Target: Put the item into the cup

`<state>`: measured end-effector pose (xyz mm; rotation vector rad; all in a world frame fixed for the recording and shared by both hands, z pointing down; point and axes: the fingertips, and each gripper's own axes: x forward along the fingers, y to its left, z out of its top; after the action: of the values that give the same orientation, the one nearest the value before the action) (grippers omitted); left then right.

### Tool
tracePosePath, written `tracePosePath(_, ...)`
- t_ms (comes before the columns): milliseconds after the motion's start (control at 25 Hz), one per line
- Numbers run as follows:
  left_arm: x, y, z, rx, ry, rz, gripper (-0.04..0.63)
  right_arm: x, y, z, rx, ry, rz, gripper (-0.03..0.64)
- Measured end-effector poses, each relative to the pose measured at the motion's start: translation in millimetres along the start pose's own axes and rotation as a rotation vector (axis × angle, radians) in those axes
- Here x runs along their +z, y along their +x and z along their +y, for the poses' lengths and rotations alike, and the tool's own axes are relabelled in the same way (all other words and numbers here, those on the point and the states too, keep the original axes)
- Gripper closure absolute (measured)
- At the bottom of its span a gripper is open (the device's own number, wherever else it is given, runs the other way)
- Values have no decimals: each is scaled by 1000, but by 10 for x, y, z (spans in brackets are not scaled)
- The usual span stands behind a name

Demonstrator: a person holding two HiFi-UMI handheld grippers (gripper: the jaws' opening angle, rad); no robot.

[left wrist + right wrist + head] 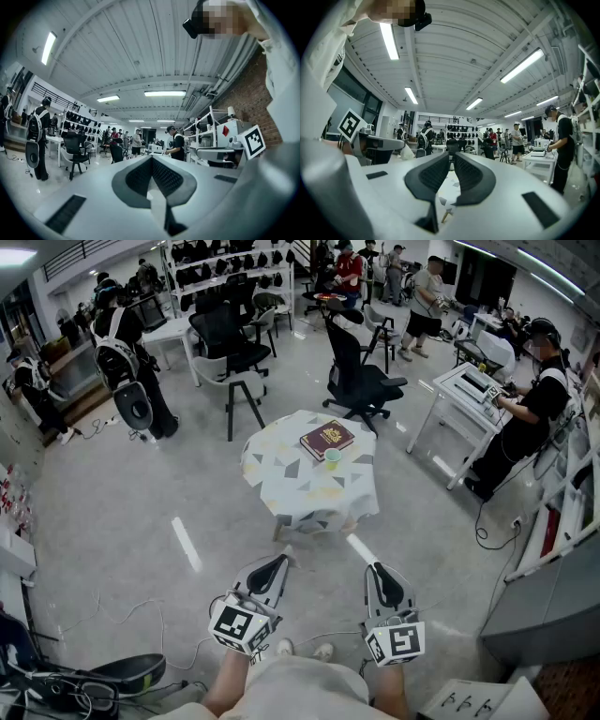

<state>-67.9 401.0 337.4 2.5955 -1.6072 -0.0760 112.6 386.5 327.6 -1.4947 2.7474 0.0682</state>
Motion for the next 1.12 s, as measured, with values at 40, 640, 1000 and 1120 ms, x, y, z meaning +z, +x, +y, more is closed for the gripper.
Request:
tracePosePath(40, 1, 20, -29, 3, 2, 1, 586, 5, -9, -25, 3, 3, -3, 570)
tracePosePath(640, -66, 268, -471, 30, 15, 12, 586, 6, -82, -310, 68, 19, -23, 566)
tracePosePath(1000, -17, 564, -278, 15, 17, -7, 586, -44, 222, -408, 57, 8, -7, 566)
tracePosePath(1120, -6, 698, -120, 6, 15, -10, 586, -54, 406, -442, 48, 2, 1, 566)
